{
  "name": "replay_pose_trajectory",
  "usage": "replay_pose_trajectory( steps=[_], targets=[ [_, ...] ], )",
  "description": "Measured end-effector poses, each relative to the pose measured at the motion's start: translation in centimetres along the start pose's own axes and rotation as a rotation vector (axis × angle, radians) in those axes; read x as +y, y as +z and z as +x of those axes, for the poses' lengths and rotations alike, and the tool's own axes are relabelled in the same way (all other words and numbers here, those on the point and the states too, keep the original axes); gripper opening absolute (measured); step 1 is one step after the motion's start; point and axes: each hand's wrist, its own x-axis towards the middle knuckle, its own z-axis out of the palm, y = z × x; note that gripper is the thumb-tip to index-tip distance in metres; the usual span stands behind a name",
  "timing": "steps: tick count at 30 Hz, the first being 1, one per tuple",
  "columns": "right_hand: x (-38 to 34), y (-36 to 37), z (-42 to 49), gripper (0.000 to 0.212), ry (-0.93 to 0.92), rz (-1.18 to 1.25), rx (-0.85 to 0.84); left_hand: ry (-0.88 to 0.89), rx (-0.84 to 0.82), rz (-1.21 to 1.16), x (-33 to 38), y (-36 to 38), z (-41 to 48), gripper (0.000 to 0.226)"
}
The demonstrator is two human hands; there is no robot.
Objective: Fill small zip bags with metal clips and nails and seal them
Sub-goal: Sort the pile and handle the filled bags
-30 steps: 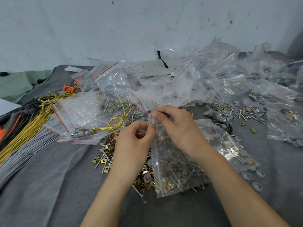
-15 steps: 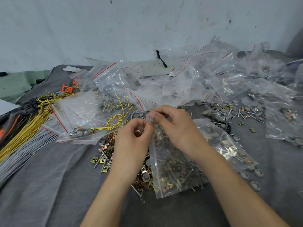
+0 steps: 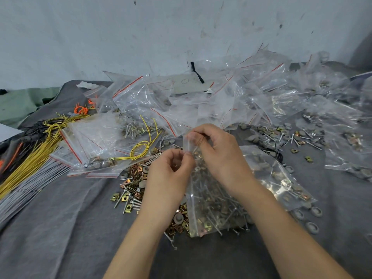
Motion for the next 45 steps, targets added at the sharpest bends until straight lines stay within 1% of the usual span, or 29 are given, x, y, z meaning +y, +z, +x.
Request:
replay_pose_trajectory(
  steps=[4, 11, 16, 23, 27, 31, 35, 38, 45],
  targets=[
    [0.2, -0.1, 0.1, 0.018, 0.001, 0.016, 0.064, 0.011, -0.018, 0.030, -0.1, 0.0, -0.2, 0.020],
    [0.4, 0.2, 0.1, 0.015, 0.017, -0.018, 0.081, 0.043, -0.015, 0.053, 0.0, -0.1, -0.4, 0.022],
    [0.3, 0.0, 0.4, 0.017, 0.013, -0.015, 0.130, 0.019, -0.043, 0.043, 0.1, -0.1, -0.7, 0.025],
    [0.2, 0.0, 0.4, 0.019, 0.024, -0.013, 0.129, 0.030, -0.038, 0.050, 0.3, 0.0, -1.0, 0.026],
    [0.1, -0.4, 0.4, 0.017, 0.028, -0.016, 0.158, -0.004, -0.055, 0.030, 0.3, 0.2, -1.1, 0.023],
    [0.1, -0.4, 0.3, 0.017, 0.023, -0.021, 0.158, 0.031, -0.051, 0.054, 0.2, 0.1, -1.1, 0.021],
    [0.2, -0.5, 0.4, 0.014, 0.024, -0.015, 0.182, 0.005, -0.071, 0.035, 0.1, 0.2, -1.2, 0.019],
    [0.3, -0.7, 0.5, 0.010, 0.026, -0.015, 0.195, 0.018, -0.081, 0.058, -0.1, 0.2, -1.2, 0.017],
    [0.5, -0.8, 0.7, 0.013, 0.031, 0.002, 0.231, 0.021, -0.111, 0.045, 0.1, 0.2, -1.4, 0.018]
  ],
)
